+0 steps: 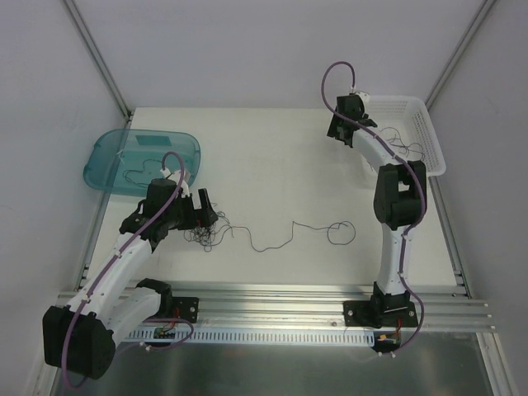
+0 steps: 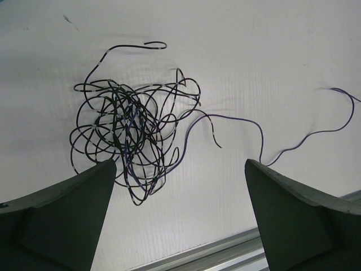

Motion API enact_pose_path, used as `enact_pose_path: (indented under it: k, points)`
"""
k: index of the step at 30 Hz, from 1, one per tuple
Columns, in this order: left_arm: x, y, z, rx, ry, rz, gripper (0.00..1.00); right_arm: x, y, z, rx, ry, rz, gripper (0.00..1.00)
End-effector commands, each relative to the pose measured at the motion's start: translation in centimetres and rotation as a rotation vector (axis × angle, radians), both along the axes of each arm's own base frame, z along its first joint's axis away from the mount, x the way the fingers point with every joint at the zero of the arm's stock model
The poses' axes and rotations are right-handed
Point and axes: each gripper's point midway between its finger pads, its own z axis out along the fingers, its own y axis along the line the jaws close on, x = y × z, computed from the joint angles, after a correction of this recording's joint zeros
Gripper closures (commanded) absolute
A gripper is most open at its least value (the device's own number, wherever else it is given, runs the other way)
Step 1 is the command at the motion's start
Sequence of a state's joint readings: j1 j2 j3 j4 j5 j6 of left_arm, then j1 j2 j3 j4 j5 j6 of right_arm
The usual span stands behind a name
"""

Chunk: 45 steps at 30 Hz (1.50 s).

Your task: Untangle the cables

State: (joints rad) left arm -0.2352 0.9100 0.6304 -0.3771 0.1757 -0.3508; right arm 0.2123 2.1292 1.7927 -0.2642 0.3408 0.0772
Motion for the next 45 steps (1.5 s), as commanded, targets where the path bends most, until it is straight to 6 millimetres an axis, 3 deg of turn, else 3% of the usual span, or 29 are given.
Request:
enact_pose_path:
  k: [1, 19, 29, 34, 41, 45]
  points:
    - [0.5, -0.6, 0.7, -0.019, -0.026, -0.027, 0.01, 2.4, -0.7, 2.2, 0.054, -0.124, -0.154, 0.41]
    - [0.4, -1.0, 0.2, -0.033, 0.005, -0.043, 0.01, 6.2, -0.8, -0.6, 0.127, -0.222, -0.260, 0.50]
    - [0.4, -1.1, 0.1, -0.034, 0.010, -0.045, 0.01, 6.2, -1.9, 0.3, 0.108, -0.259, -0.291, 0.79]
    - [0.4, -1.0, 0.2, -0.036, 0.005, -0.045, 0.01, 5.8, -2.0, 1.2, 0.108, -0.269, -0.290, 0.99]
    - [0.4, -1.1, 0.4, -0.039, -0.002, -0.048, 0.01, 4.5, -1.7, 4.8, 0.104, -0.313, -0.258, 0.99]
    - [0.4, -1.0, 0.5, -0.038, -0.007, -0.046, 0.01, 3.5, -1.9, 8.5, 0.118, -0.361, -0.242, 0.99]
